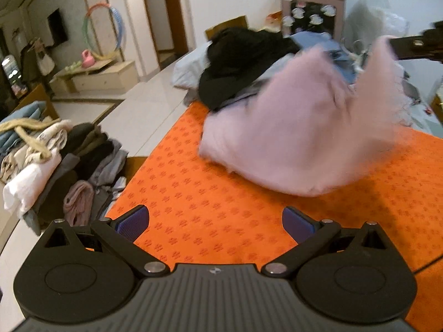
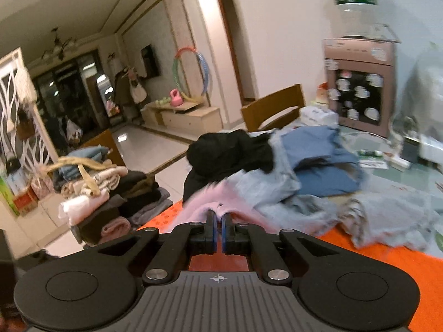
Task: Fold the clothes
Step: 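Pull the pink garment off the heap with the right tool onto the mat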
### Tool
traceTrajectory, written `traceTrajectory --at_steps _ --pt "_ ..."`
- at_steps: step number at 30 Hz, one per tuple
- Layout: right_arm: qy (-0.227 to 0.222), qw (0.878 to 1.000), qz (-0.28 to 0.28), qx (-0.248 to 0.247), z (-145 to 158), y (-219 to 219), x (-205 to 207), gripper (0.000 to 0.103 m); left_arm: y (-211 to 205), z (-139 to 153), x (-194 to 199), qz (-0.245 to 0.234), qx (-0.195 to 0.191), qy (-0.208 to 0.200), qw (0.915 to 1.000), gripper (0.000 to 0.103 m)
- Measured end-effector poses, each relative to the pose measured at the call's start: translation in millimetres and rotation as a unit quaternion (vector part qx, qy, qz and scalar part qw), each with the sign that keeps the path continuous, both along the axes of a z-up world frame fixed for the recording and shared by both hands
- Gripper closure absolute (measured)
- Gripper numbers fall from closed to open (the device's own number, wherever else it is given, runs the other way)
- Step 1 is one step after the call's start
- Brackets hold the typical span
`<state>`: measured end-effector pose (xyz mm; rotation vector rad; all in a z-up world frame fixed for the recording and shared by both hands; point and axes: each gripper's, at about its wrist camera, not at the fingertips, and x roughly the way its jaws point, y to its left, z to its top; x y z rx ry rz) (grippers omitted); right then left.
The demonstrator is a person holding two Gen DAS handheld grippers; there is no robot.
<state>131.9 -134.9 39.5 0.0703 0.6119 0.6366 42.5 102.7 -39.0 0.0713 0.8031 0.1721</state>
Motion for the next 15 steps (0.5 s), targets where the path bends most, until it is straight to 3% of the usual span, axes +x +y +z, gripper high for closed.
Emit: traceTrajectory --at_steps 6,12,15 --pt "0.025 0.997 -0.068 -0.023 11.7 -74.8 -49.9 0.098 -27.3 4.8 -8.2 -0.050 0.001 -0.010 0.9987 0.000" --pt "0.072 0.982 -0.167 -0.051 -11.8 -136.6 -91.6 0.098 -45.0 3.2 -13.8 -0.079 -0.006 -0.007 0.9968 0.000" --pt "0.102 0.972 -0.191 -0.093 -33.3 -153.0 -101.6 0.097 -47.1 -0.1 -13.9 -0.085 -0.009 -0.002 0.9963 0.000"
